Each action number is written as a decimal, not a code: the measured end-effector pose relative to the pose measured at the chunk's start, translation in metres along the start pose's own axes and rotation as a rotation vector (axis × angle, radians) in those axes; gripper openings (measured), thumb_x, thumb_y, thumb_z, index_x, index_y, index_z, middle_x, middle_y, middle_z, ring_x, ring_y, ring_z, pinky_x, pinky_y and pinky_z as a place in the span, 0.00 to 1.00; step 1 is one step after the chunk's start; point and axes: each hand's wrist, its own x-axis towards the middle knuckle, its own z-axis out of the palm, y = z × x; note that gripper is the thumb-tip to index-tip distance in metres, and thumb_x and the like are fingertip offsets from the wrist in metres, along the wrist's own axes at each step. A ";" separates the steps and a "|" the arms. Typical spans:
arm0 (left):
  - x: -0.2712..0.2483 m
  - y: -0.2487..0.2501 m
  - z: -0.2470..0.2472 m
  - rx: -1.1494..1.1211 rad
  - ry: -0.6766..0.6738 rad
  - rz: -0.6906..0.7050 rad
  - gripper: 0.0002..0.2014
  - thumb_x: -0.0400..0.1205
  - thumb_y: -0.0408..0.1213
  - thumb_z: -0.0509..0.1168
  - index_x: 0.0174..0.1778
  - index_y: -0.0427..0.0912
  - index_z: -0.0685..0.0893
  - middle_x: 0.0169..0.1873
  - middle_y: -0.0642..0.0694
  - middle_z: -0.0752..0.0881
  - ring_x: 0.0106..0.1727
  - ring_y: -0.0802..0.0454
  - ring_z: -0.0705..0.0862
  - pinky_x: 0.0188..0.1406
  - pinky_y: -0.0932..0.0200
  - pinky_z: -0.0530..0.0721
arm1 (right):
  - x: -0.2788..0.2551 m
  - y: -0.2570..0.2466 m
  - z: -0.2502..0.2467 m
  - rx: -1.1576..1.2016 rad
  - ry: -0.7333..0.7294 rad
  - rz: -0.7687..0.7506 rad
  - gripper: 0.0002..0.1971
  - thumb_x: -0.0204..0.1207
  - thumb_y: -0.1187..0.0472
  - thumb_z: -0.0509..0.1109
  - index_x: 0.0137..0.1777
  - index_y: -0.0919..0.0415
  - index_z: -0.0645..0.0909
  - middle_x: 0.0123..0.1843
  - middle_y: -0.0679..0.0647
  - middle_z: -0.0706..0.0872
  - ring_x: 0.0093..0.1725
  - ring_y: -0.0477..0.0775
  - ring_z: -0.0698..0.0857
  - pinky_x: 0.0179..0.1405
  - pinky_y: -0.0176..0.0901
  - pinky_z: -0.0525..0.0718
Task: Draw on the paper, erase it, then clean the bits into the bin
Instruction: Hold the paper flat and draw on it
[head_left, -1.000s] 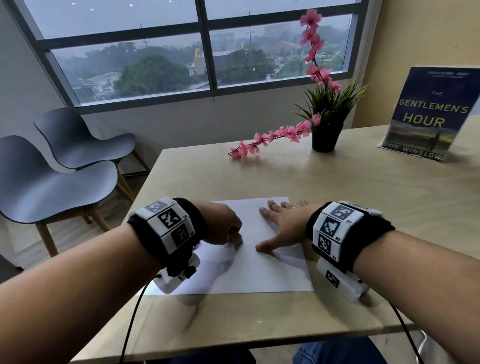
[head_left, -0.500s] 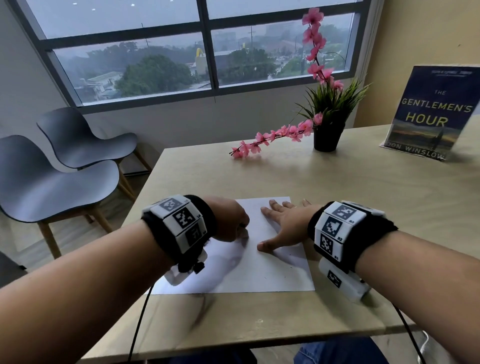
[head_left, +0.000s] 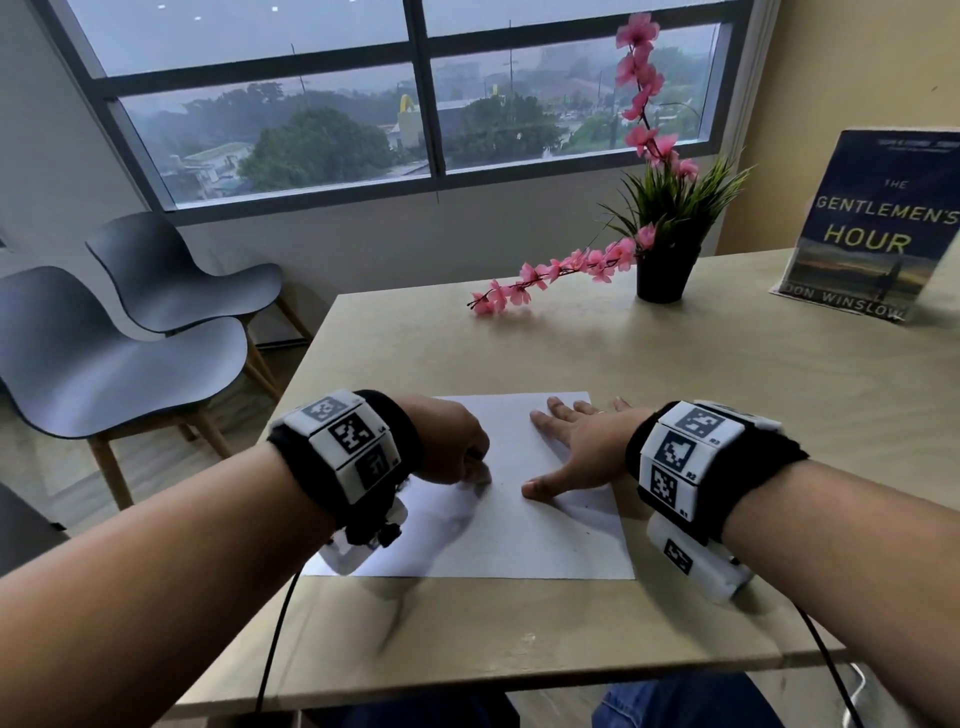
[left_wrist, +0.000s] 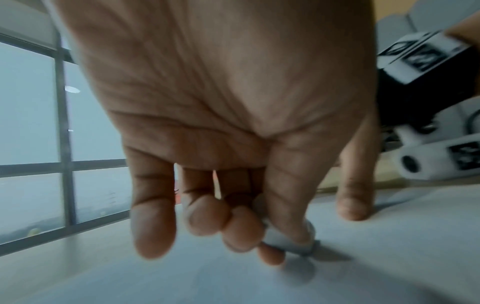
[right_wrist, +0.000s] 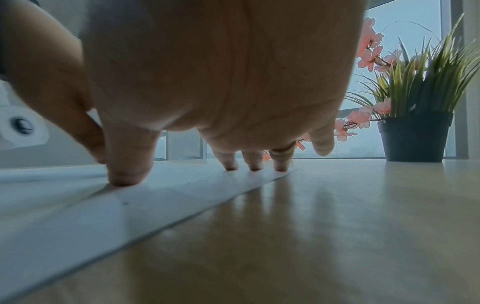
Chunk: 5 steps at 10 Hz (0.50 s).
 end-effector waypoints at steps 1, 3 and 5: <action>-0.001 -0.003 0.002 -0.014 0.011 -0.010 0.12 0.86 0.47 0.56 0.53 0.45 0.82 0.37 0.53 0.75 0.42 0.48 0.73 0.40 0.59 0.69 | 0.000 -0.001 0.000 0.002 -0.004 0.004 0.54 0.68 0.20 0.55 0.86 0.46 0.35 0.87 0.48 0.34 0.87 0.56 0.42 0.82 0.68 0.41; -0.006 -0.007 0.007 0.015 -0.007 0.002 0.11 0.86 0.47 0.56 0.52 0.48 0.82 0.41 0.52 0.78 0.42 0.48 0.75 0.36 0.60 0.70 | -0.001 0.000 -0.001 0.000 -0.004 -0.003 0.54 0.69 0.21 0.56 0.86 0.46 0.35 0.87 0.48 0.34 0.87 0.56 0.41 0.82 0.68 0.41; -0.013 -0.005 0.017 0.032 -0.010 0.027 0.08 0.85 0.44 0.56 0.44 0.50 0.78 0.36 0.53 0.77 0.40 0.49 0.76 0.29 0.61 0.67 | -0.001 0.000 0.000 0.000 -0.006 0.000 0.54 0.68 0.21 0.56 0.86 0.46 0.35 0.87 0.48 0.34 0.87 0.56 0.42 0.82 0.68 0.41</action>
